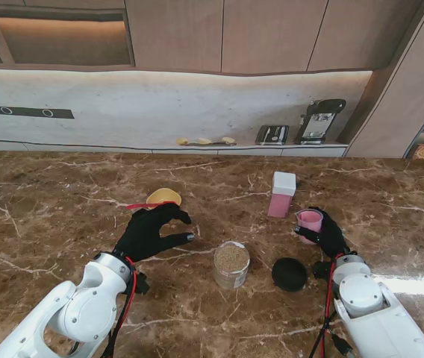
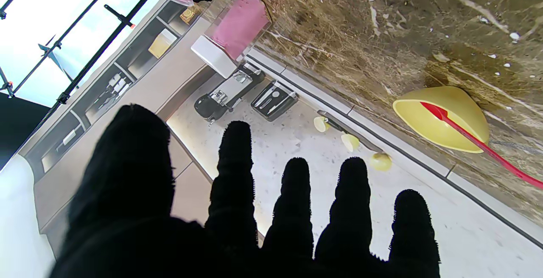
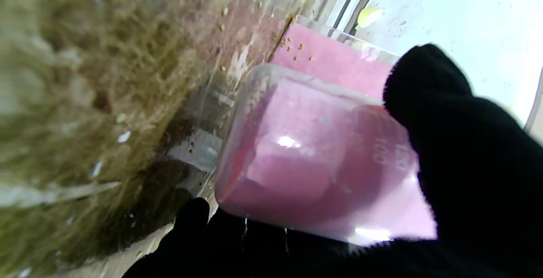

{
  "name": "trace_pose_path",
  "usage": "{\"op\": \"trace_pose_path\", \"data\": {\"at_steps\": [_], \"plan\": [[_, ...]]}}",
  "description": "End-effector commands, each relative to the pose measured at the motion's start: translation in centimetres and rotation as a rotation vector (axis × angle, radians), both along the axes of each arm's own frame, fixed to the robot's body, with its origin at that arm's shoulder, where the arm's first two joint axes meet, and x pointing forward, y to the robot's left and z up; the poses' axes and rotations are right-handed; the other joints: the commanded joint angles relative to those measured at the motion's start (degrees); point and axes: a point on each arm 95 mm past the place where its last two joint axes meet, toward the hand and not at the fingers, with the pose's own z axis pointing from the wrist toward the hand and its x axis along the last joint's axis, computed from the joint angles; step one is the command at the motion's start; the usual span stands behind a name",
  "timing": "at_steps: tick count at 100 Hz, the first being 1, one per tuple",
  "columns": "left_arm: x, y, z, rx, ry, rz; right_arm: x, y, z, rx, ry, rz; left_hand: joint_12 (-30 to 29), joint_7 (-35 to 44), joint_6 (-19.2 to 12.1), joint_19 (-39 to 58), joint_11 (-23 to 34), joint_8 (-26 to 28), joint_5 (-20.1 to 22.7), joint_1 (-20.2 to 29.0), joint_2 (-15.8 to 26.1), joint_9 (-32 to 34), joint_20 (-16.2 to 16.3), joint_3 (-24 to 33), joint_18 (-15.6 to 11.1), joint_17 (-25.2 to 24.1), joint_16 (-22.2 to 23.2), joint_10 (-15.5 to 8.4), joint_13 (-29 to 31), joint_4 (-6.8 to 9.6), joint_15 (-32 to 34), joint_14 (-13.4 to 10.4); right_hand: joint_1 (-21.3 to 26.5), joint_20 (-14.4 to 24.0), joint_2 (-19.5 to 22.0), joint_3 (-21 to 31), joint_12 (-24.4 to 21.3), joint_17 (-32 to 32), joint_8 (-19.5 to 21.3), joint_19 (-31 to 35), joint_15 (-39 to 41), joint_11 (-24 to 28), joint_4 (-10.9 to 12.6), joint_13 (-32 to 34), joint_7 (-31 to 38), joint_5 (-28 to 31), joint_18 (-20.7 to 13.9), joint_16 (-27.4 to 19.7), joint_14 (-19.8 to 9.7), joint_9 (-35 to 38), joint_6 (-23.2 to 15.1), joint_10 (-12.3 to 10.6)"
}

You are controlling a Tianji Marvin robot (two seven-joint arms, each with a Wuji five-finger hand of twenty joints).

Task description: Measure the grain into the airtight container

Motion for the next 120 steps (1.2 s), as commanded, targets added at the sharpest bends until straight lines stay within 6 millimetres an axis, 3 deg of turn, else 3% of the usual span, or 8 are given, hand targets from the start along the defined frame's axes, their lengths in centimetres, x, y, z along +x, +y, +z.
{"op": "trace_pose_path", "data": {"at_steps": [1,24,43,92,120], "plan": [[-0.3,-0.1,-0.3,0.001,0.013,-0.006,-0.3,-0.2,-0.8,0.0,0.04,0.008,-0.6,-0.79,0.12,-1.67,-0.9,0.21,-0.87,0.32,2.62,-1.68,1.14,-2.04,-0.49,-0.46,-0.38,-0.45,-2.27,2.35,-1.67,-2.67,3.67,-2.53,10.55,12.25,-1.36,1.13,1.06,-0.41,-1.0,-1.0,6.78,-0.94,-2.02,4.49,4.81,-1.75,-2.55,-1.93,-13.23,-2.93],[-0.3,-0.1,-0.4,0.005,0.018,-0.009,-0.4,-0.5,-1.5,-0.005,0.088,0.015,-0.64,-1.03,0.22,-0.91,-0.97,0.19,-1.11,0.51,2.72,-2.15,1.81,-2.23,-0.52,-0.27,-0.29,-0.38,-2.51,2.39,-1.67,-2.71,0.62,-3.18,11.9,10.03,-1.89,1.29,1.43,-0.75,-1.28,-2.15,8.67,-0.98,-5.19,2.46,4.77,-2.77,-2.5,-3.43,-12.56,-3.11],[-0.3,-0.1,-0.5,0.006,0.021,-0.011,-0.7,-0.7,-2.1,-0.011,0.11,0.01,-0.6,-1.07,0.32,-0.97,-0.86,0.21,-1.2,0.55,2.76,-2.06,1.83,-2.36,-0.42,-0.34,-0.24,-0.42,-2.49,2.42,-1.63,-2.66,0.35,-2.97,8.08,10.51,-1.95,1.21,1.76,-0.38,-1.13,-2.51,9.21,-1.02,-7.11,-0.09,4.92,-2.85,-2.07,-3.99,-11.15,-2.78],[-0.3,0.0,-0.4,0.007,0.015,-0.014,-1.4,-1.3,-2.7,-0.056,0.131,0.001,-0.6,-1.06,0.37,0.0,-0.81,0.25,-1.28,0.51,2.68,-1.97,2.4,-2.44,-0.14,-0.2,-0.06,-0.4,-2.08,2.44,-1.42,-2.64,1.3,-1.19,2.66,6.43,-1.54,0.42,2.41,1.6,-0.33,-2.81,7.85,-1.24,-12.93,-8.16,6.04,-1.18,-0.56,-4.43,-2.42,-0.45],[-0.3,-0.1,-0.5,0.001,0.022,-0.019,-2.0,-1.9,-2.8,-0.08,0.13,-0.008,-0.58,-1.03,0.53,0.95,-0.76,0.25,-1.32,0.61,2.72,-1.97,2.46,-2.4,0.04,-0.05,0.0,-0.36,-1.94,2.45,-1.33,-2.45,1.62,0.49,0.66,4.54,-1.34,-0.14,2.38,3.28,0.25,-2.88,7.2,-1.37,-15.77,-10.04,6.77,0.75,0.23,-3.85,0.15,0.37]]}}
